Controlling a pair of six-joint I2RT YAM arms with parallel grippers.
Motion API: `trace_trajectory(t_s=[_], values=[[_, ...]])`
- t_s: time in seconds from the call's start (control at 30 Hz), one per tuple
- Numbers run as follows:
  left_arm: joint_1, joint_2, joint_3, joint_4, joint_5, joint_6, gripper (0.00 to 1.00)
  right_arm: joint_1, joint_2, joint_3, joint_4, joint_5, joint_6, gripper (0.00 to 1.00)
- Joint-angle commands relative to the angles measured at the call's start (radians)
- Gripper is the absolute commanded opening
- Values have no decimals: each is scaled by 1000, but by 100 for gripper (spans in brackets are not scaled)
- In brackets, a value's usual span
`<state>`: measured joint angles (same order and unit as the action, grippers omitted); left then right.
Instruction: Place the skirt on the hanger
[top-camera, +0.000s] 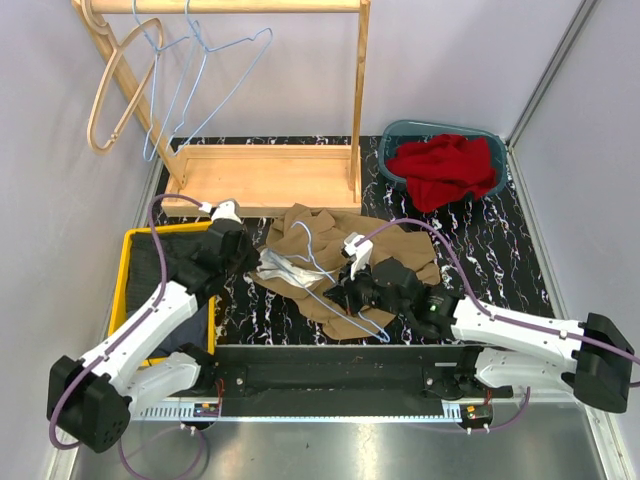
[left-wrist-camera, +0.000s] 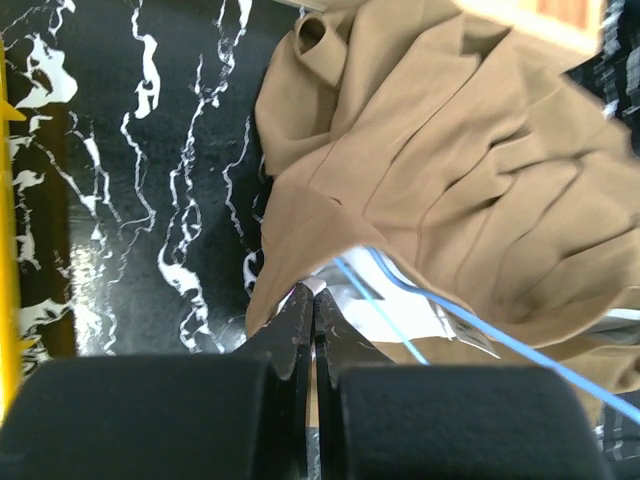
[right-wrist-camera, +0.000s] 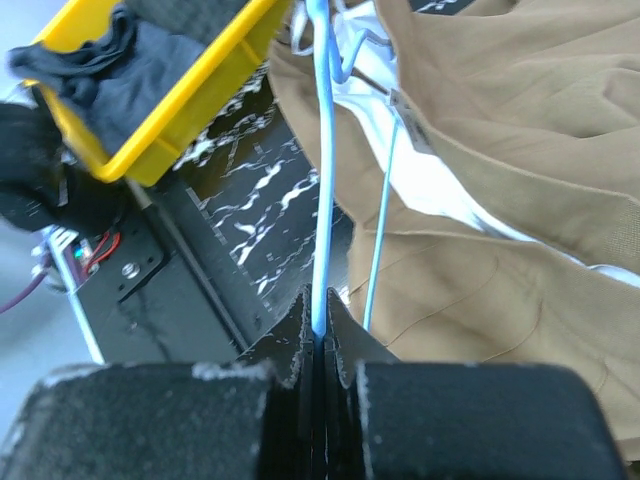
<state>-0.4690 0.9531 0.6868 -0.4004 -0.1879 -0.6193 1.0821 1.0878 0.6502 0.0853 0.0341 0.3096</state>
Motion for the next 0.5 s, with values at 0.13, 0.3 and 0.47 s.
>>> trace_trajectory(t_s=[0.13, 0.3, 0.47], values=[[46, 88, 106, -69, 60, 59, 0, 12, -137, 52, -41, -109, -27, 0], [78, 88, 108, -60, 114, 50, 0, 12, -128, 58, -41, -174, -35, 0], [107, 64, 100, -58, 140, 49, 0, 13, -95, 46, -3, -186, -33, 0]])
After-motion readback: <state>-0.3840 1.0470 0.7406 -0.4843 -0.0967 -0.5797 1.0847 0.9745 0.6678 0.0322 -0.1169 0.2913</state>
